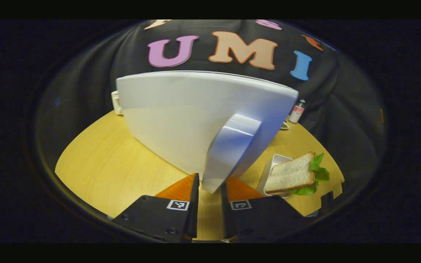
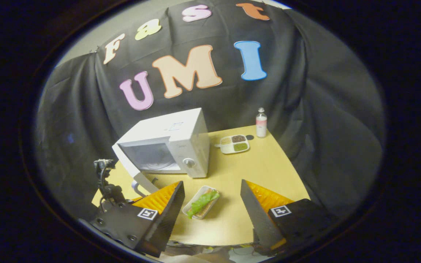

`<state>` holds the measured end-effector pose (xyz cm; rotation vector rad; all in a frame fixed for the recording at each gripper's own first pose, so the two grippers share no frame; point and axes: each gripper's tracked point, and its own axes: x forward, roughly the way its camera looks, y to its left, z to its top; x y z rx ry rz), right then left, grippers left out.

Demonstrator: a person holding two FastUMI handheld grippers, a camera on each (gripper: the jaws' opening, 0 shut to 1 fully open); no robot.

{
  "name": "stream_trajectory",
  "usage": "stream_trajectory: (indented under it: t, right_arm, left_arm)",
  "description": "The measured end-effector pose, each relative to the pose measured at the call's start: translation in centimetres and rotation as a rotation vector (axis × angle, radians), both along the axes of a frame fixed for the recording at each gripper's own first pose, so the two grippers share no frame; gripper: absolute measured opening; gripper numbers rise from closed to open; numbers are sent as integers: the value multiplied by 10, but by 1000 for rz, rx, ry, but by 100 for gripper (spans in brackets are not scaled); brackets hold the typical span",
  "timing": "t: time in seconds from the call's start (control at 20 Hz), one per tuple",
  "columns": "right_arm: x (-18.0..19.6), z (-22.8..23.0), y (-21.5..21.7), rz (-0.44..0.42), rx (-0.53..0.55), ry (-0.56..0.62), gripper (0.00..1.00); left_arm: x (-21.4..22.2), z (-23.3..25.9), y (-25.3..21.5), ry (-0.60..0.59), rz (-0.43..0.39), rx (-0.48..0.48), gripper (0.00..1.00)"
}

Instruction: Open the microwave oven with the left hand, put the food in, and close the microwave oven.

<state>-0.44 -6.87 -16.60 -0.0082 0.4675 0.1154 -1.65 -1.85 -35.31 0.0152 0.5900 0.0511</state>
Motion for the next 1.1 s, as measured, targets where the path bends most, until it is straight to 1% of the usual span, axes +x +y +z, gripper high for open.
stream_trajectory:
  t: [0.05, 0.1, 0.15, 0.2, 0.3, 0.4, 0.5, 0.55, 0.6, 0.65, 0.7, 0.85, 1.1]
  right_arm:
    - [4, -4, 3, 26, -5, 12, 96]
    - [7, -9, 4, 43, -19, 23, 96]
    - [11, -14, 6, 60, -33, 33, 95]
    - [12, -19, 8, 73, -40, 44, 95]
    - [13, -26, 10, 92, -39, 68, 96]
    - [13, -34, 11, 109, -55, 88, 96]
    - [12, -41, 13, 123, -64, 111, 95]
    - [12, -43, 15, 128, -60, 121, 96]
    - [12, -45, 20, 133, -51, 127, 96]
    - [15, -45, 26, 137, -41, 132, 96]
    - [17, -45, 33, 140, -34, 133, 89]
    - [25, -43, 54, 143, -25, 121, 89]
    - [24, -47, 91, 105, -15, 114, 88]
  left_arm:
    - [-7, 3, 13, -5, 47, 11, 34]
    - [-14, 5, 26, -10, 88, 21, 56]
    - [-19, 6, 37, -14, 120, 24, 67]
    - [-30, 8, 45, -17, 150, 25, 82]
    - [-41, 10, 62, -17, 210, 30, 90]
    - [-57, 17, 82, -24, 271, 30, 91]
    - [-73, 24, 98, -27, 322, 11, 90]
    - [-81, 25, 105, -25, 348, -3, 86]
    - [-86, 25, 112, -26, 367, -20, 89]
    - [-93, 27, 118, -24, 385, -37, 89]
    - [-95, 25, 122, -22, 399, -57, 89]
    - [-105, 27, 133, -10, 418, -105, 90]
    - [-126, 34, 165, 23, 403, -130, 90]
